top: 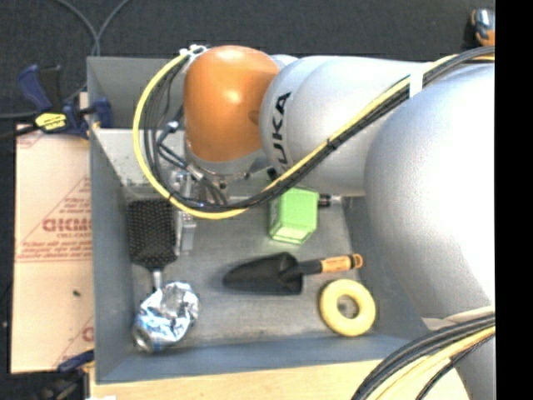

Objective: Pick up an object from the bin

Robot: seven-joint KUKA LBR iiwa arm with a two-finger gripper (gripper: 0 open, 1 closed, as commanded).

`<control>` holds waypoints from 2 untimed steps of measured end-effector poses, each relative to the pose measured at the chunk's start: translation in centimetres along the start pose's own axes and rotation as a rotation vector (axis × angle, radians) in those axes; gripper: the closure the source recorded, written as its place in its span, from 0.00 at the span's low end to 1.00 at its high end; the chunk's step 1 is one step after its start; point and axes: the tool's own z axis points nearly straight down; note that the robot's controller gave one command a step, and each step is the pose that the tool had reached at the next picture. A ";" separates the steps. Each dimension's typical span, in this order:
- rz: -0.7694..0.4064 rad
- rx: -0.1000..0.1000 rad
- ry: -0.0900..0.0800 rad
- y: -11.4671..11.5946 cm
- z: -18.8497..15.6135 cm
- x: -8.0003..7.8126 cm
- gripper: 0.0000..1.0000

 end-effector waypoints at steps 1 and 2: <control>0.005 -0.002 -0.008 -0.1 -0.5 -0.2 0.00; -0.662 0.001 -0.019 -1.4 8.7 -1.9 0.00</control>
Offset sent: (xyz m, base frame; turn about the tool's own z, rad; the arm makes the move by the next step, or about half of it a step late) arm 0.0165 -0.0160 -0.1059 -0.7604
